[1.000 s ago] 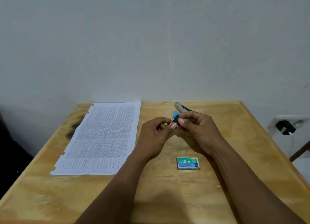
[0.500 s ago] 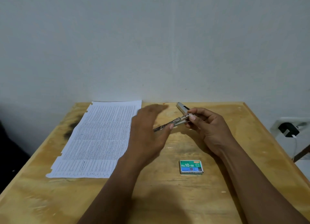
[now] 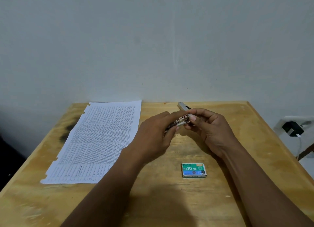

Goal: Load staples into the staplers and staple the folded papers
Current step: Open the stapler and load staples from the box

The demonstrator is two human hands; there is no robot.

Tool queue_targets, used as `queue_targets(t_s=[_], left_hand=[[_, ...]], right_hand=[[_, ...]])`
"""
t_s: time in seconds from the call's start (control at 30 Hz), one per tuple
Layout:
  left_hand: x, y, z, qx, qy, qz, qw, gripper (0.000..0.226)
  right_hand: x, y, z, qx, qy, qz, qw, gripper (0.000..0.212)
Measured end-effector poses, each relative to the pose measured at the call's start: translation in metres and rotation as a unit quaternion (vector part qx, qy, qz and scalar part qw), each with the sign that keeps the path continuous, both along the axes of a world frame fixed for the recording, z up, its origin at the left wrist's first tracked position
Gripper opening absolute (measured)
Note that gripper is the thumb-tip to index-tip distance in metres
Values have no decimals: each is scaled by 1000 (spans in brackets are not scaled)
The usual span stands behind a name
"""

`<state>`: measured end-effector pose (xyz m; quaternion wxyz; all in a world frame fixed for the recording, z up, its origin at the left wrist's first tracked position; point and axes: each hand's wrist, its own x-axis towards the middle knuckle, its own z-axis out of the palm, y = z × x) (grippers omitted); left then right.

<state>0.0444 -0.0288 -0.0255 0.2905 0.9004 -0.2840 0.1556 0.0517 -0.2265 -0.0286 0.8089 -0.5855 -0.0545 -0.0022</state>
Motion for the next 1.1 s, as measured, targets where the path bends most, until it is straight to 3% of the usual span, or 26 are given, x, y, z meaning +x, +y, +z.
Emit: queue_targets(t_s=[0.23,0.43,0.53,0.7,0.8,0.87,0.93,1.1], left_hand=[[-1,-1,2,1,31,-2,1000,43],[-4,-4,3,-11,20,11,1000,18],[-5,-5,4,-77,33,31,996,7],[-3,-1,4,-209,94,63,971,9],[0,5,4,-216,135,56,965,17],[0,8,3,-204,145,56,967,9],[-1,9,1,-198,128,61,970,2],[-3,9,-3,-139,13,50,989,9]], right_hand=[[-1,3,-2,-31,9,-3,999,26],[-1,2,-3,-56,-4,-22,998,21],[-1,3,-2,-68,-14,-27,997,18],[0,3,0,-60,-18,-54,997,14],[-1,3,2,-59,-24,-77,995,14],[-2,2,4,-60,-24,-87,994,14],[-2,3,5,-73,-20,-93,993,15],[-1,6,5,-84,6,-125,989,18]])
